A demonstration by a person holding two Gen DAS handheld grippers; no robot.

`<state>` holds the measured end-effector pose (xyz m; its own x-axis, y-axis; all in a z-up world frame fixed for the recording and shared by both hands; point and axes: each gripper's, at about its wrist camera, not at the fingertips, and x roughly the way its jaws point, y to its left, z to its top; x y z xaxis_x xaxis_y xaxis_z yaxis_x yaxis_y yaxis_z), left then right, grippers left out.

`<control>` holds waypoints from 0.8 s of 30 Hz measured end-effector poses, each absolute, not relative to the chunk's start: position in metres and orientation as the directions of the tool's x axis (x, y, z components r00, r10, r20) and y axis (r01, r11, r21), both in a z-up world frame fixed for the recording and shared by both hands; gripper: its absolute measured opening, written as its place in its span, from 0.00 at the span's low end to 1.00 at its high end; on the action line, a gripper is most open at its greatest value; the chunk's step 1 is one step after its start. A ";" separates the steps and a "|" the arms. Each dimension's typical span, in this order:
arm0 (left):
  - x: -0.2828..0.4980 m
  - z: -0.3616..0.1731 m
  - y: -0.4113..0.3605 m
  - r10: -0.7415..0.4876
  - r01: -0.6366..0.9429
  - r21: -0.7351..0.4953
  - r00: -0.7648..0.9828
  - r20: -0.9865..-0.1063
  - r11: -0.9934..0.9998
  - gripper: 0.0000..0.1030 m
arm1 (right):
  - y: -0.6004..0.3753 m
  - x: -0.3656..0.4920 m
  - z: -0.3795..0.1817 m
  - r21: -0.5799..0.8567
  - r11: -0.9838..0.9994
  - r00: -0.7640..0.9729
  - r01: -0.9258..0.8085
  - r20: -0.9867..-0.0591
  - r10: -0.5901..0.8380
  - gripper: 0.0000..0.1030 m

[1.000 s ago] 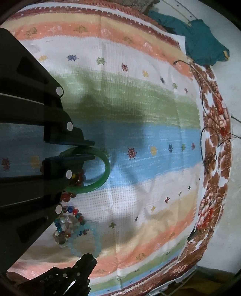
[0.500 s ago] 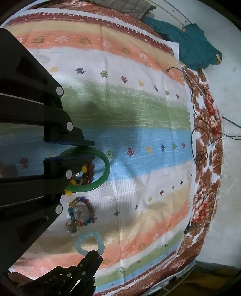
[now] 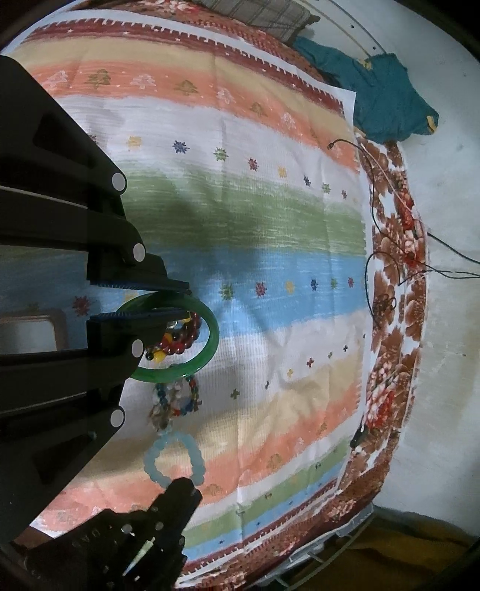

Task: Organize jewelry
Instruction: 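Lift both held bracelets and carry them back over the tin box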

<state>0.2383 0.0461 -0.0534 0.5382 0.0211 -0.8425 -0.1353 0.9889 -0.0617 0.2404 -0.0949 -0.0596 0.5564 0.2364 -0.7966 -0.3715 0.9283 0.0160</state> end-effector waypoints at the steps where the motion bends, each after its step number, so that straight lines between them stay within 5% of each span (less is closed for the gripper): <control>1: 0.236 -0.051 0.046 0.017 -0.134 -0.066 0.542 -0.840 0.989 0.08 | -0.095 0.237 -0.057 0.016 0.927 0.560 -0.374 -0.793 0.239 0.12; 24: 0.183 -0.026 0.032 -0.018 -0.116 -0.106 0.588 -0.809 0.988 0.08 | -0.102 0.179 -0.025 0.015 0.919 0.618 -0.395 -0.736 0.277 0.12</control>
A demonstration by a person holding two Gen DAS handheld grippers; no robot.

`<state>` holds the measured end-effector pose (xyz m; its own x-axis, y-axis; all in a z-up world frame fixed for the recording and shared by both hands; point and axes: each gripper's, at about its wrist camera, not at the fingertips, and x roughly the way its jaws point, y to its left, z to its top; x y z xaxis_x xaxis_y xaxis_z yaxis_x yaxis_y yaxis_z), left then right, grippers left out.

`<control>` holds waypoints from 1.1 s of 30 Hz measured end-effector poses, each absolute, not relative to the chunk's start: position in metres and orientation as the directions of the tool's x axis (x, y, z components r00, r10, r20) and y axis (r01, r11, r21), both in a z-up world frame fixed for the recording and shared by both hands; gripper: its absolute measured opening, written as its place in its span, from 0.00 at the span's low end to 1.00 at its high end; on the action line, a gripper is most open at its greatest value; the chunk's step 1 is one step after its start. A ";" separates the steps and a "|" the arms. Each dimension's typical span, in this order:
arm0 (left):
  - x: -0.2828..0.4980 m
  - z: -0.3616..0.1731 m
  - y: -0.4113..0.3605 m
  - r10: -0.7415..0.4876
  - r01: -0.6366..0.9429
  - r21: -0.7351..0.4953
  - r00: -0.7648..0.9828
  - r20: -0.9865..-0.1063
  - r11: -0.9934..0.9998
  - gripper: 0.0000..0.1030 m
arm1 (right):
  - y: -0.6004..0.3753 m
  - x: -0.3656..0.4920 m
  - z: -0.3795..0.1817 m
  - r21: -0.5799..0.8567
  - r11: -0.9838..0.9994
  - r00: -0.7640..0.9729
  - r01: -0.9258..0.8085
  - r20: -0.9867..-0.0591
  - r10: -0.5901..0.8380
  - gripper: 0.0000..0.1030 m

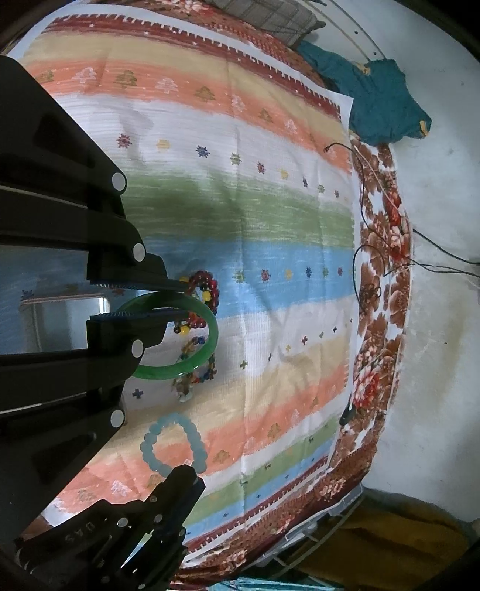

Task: Organize jewelry
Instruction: 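Lift both held bracelets and carry them back over the tin box, then open both grippers to drop the bangle and blue bracelet into the tin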

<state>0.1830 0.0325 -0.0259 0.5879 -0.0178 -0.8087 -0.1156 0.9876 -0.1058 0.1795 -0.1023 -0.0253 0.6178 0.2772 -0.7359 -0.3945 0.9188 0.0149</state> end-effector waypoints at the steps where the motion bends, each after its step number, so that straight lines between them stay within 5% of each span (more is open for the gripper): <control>1: 0.179 -0.024 0.032 -0.021 -0.114 -0.110 0.592 -0.806 0.987 0.08 | -0.103 0.176 -0.024 0.017 0.918 0.618 -0.397 -0.734 0.281 0.12; 33: 0.122 -0.022 0.013 -0.036 -0.083 -0.106 0.596 -0.802 0.991 0.09 | -0.108 0.120 -0.026 0.058 0.899 0.583 -0.433 -0.743 0.328 0.12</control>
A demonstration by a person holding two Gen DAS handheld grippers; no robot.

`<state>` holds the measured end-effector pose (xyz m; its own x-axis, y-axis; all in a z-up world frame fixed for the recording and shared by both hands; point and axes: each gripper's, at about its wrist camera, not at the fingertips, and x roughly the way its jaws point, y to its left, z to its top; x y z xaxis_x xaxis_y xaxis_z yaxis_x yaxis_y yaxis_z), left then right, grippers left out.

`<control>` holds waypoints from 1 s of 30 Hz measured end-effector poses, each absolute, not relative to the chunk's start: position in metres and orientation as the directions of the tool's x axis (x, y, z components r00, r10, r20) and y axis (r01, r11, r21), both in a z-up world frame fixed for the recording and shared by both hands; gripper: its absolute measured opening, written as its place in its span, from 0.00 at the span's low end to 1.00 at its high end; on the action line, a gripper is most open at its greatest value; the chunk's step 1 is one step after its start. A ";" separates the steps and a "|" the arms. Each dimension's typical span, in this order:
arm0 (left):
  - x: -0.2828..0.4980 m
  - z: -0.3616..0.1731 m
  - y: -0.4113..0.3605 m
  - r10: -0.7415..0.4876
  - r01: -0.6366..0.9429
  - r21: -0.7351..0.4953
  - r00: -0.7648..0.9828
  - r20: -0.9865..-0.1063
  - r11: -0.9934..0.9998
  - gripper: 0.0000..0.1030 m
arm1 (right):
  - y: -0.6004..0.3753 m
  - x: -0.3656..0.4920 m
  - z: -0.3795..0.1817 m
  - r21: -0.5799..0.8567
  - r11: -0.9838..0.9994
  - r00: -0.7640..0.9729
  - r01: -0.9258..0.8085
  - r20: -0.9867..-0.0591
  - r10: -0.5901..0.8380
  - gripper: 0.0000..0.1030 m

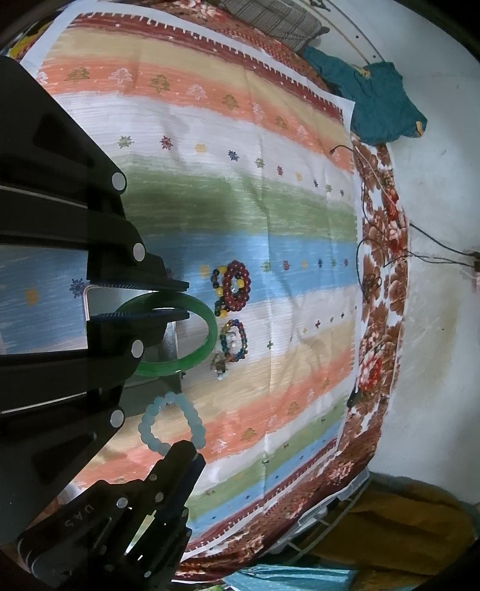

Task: Organize jewelry
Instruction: 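Open both grippers to drop the bangle and blue bracelet into the tin, then move the left gripper to the red bead bracelet while the right approaches the multicolour bracelet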

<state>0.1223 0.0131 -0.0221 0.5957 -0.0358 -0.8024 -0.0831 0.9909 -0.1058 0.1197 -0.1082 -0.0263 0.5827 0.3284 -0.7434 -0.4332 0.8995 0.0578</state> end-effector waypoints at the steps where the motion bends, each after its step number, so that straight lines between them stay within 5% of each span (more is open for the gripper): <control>1: 0.122 -0.023 0.013 -0.035 -0.082 -0.104 0.593 -0.804 0.991 0.09 | -0.108 0.119 -0.026 0.058 0.899 0.581 -0.434 -0.744 0.329 0.12; 5: 0.121 -0.025 0.011 -0.068 -0.071 -0.132 0.570 -0.818 0.989 0.11 | -0.110 0.120 -0.027 0.064 0.903 0.577 -0.424 -0.749 0.324 0.14; 8: 0.122 -0.024 0.015 -0.035 -0.097 -0.111 0.576 -0.817 0.989 0.36 | -0.114 0.121 -0.025 0.044 0.914 0.600 -0.404 -0.741 0.301 0.41; 30: 0.153 -0.039 0.049 0.030 -0.205 -0.098 0.542 -0.840 0.974 0.48 | -0.124 0.165 -0.045 0.025 0.937 0.560 -0.349 -0.796 0.230 0.55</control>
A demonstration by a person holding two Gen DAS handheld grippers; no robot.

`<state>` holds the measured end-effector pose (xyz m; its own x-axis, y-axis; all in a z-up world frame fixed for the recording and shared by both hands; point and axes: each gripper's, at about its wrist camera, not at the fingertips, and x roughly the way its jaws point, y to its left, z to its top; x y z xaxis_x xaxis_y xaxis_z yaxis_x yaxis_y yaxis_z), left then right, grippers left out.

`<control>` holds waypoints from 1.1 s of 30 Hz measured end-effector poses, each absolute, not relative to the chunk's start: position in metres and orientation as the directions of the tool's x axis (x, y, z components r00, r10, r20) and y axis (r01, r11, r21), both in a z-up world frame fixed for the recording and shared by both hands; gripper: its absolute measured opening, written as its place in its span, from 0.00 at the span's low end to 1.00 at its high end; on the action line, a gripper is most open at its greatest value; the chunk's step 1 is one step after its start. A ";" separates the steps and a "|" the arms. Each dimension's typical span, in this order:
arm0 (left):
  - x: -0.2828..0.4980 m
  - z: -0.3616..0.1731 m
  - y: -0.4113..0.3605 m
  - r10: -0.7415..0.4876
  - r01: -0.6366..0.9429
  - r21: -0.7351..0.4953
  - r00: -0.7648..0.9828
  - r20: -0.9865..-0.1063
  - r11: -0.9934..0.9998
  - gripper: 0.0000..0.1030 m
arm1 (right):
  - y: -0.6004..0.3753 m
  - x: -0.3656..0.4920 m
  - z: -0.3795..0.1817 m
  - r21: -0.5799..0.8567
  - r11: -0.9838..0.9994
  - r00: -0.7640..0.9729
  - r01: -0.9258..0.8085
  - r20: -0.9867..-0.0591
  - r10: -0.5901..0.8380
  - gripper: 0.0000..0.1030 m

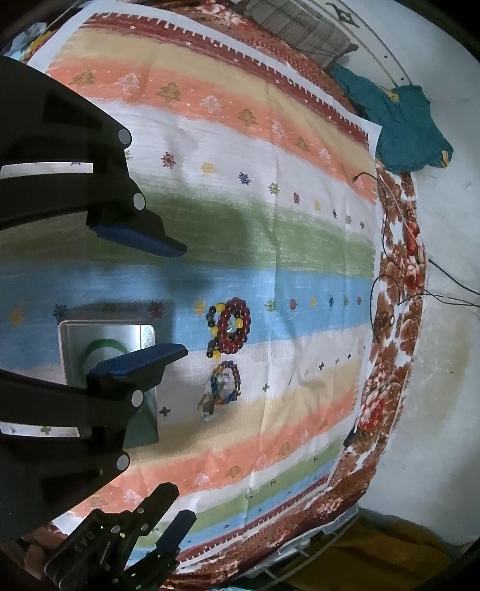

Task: Organize jewelry
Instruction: 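Move the left gripper to the red bead bracelet while the right approaches the multicolour bracelet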

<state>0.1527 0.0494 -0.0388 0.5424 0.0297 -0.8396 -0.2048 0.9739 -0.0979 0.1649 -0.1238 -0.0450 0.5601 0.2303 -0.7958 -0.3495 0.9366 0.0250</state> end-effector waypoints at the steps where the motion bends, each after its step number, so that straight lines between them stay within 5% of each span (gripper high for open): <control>1: 0.155 -0.039 0.049 0.033 -0.204 -0.094 0.542 -0.840 0.974 0.50 | -0.123 0.166 -0.046 0.023 0.937 0.561 -0.349 -0.796 0.228 0.55; 11: 0.175 -0.052 0.044 0.072 -0.180 -0.027 0.522 -0.850 0.983 0.55 | -0.119 0.183 -0.054 0.007 0.936 0.553 -0.351 -0.805 0.214 0.67; 33: 0.216 -0.077 0.044 0.151 -0.144 0.091 0.495 -0.856 0.985 0.59 | -0.111 0.239 -0.090 -0.007 0.943 0.512 -0.332 -0.841 0.175 0.68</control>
